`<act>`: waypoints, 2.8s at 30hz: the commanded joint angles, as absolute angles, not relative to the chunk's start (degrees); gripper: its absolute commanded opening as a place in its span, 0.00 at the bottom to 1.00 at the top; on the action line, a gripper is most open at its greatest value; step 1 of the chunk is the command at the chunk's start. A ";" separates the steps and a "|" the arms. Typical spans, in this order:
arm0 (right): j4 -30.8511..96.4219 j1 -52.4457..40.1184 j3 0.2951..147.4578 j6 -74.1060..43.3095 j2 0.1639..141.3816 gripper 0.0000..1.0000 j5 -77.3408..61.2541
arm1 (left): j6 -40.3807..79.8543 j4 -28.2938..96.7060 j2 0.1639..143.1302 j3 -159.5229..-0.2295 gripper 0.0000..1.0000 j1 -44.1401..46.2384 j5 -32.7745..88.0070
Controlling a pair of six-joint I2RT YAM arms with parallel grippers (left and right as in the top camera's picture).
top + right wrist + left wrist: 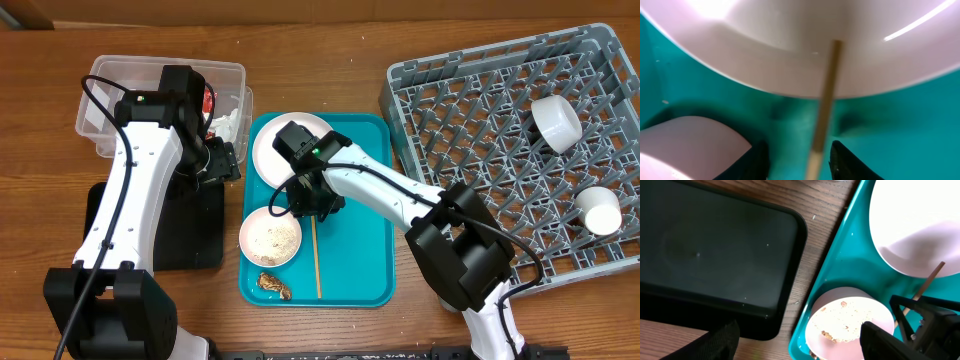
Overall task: Sort waste into correct bins and load items into the dishwasher
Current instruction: 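Grasp the second chopstick and lower it into the dish rack, then grasp the small white rice bowl with the left gripper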
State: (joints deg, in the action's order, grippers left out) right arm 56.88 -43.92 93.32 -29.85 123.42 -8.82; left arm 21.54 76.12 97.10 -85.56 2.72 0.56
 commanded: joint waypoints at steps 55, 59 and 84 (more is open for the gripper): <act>75.88 -12.51 82.26 4.75 100.09 0.14 -0.03 | 24.25 74.94 95.98 -86.35 0.82 17.34 7.09; 75.35 -12.51 82.08 4.75 100.07 0.32 -0.03 | 25.47 75.20 95.98 -86.30 0.82 19.35 7.11; 75.00 1.10 88.36 -4.56 87.50 0.45 -0.08 | 25.71 56.18 96.01 -64.23 0.70 28.71 7.25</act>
